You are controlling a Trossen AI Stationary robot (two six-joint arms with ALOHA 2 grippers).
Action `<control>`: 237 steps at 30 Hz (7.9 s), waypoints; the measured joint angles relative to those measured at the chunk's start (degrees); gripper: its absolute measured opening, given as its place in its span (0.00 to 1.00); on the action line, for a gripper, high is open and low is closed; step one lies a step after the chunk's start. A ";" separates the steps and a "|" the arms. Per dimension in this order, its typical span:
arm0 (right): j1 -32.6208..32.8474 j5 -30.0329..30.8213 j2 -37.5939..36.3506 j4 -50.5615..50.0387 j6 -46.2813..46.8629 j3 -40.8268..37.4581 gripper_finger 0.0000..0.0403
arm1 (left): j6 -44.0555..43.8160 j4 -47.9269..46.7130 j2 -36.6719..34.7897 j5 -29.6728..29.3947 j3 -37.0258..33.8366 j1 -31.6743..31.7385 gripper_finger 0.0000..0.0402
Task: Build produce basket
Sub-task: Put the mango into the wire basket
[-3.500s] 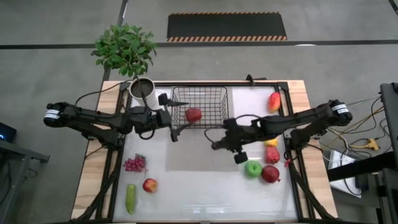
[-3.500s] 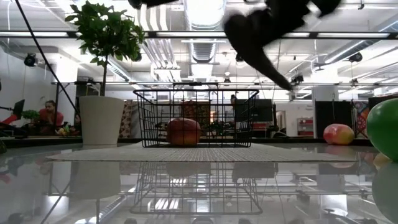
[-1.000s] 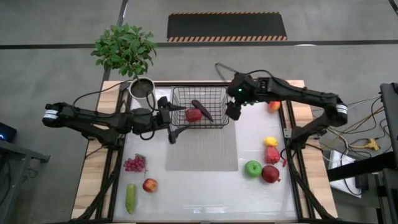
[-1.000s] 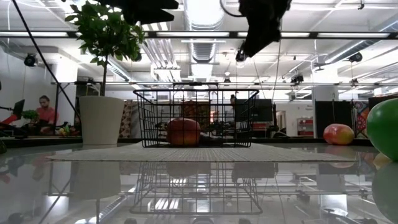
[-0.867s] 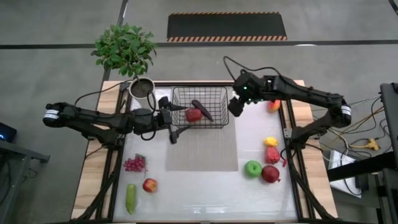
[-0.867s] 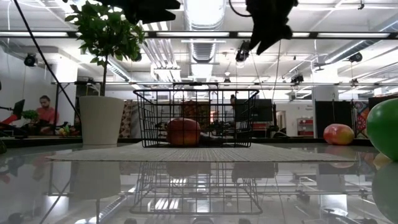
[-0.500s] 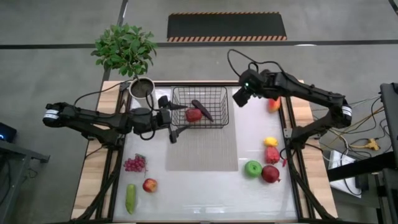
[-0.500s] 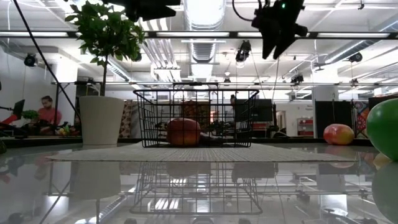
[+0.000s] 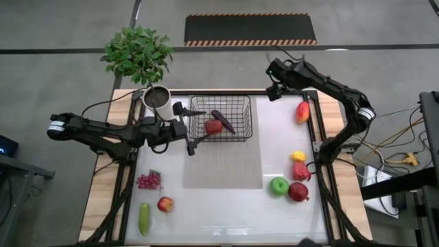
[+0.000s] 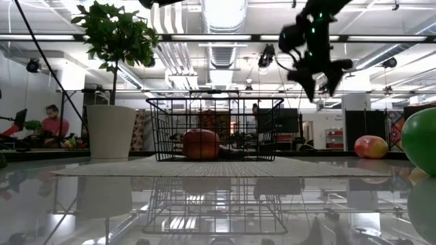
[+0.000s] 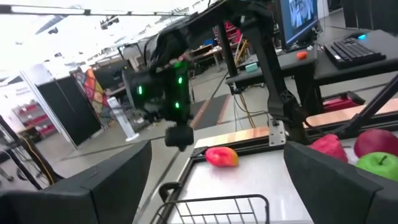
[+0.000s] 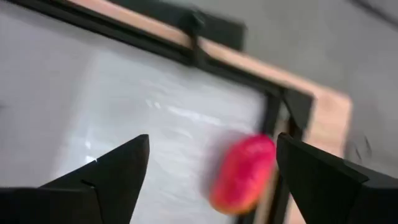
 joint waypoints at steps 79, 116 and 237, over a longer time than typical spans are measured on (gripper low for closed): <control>-6.49 -6.07 11.53 -1.70 10.00 -8.40 0.82 | 6.26 0.63 -0.33 -6.28 -0.20 0.17 0.87; -12.11 -5.89 27.12 -7.99 8.57 -6.88 0.59 | 7.87 0.60 -0.33 -6.26 -0.24 0.33 0.87; 40.58 -10.71 -27.53 55.61 -18.91 -30.45 0.91 | -11.18 -2.43 25.42 -11.74 9.88 10.79 0.55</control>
